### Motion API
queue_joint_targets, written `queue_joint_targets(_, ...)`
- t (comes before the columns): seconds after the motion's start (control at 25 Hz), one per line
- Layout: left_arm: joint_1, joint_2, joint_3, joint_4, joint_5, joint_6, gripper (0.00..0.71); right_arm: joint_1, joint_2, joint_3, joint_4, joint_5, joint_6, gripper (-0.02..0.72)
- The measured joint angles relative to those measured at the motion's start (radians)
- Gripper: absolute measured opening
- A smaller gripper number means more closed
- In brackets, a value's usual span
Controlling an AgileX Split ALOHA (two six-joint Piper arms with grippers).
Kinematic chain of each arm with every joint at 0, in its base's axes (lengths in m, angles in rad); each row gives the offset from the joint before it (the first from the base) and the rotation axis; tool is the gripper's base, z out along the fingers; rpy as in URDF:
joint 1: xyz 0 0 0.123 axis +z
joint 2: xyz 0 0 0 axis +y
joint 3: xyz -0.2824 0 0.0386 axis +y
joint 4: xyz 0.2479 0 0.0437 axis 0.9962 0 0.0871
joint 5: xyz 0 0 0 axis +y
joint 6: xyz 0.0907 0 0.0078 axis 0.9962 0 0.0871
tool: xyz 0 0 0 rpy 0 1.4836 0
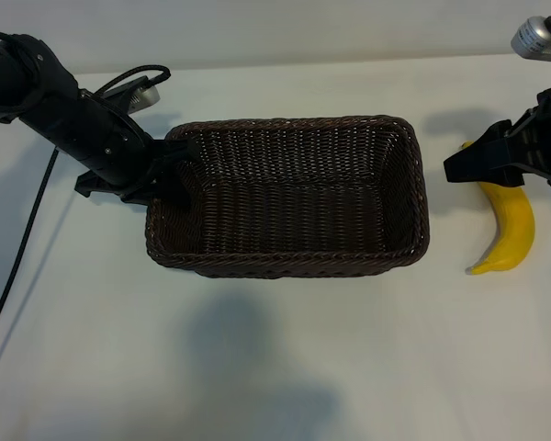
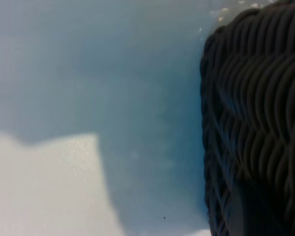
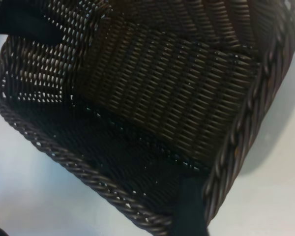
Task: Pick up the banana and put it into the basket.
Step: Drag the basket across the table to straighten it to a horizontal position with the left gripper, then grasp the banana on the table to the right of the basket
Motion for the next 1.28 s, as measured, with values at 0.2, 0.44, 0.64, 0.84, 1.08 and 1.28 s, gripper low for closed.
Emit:
queue_joint_targets(0.2, 0.0, 0.0, 0.0, 0.0, -0.009, 0.0, 0.163, 0.0, 0.0, 0.0, 0.0, 0.0, 0.0, 0.584)
queue_joint_targets(0.44, 0.0, 0.0, -0.001, -0.02, -0.005, 0.0, 0.377, 0.0, 0.0, 0.0, 0.0, 0.0, 0.0, 0.584)
queue_joint_targets(0.64, 0.0, -0.001, -0.002, -0.016, 0.022, -0.002, 0.527, 0.0, 0.0, 0.0, 0.0, 0.0, 0.0, 0.584)
queue_joint_targets(0.84, 0.0, -0.053, -0.003, 0.02, 0.054, -0.005, 0.548, 0.0, 0.0, 0.0, 0.0, 0.0, 0.0, 0.584)
queue_joint_targets(1.08, 0.003, -0.123, -0.009, 0.106, 0.081, -0.05, 0.548, 0.0, 0.0, 0.0, 0.0, 0.0, 0.0, 0.584)
queue_joint_targets(1.28, 0.045, -0.174, -0.009, 0.14, 0.111, -0.079, 0.548, 0.0, 0.0, 0.0, 0.0, 0.0, 0.0, 0.584)
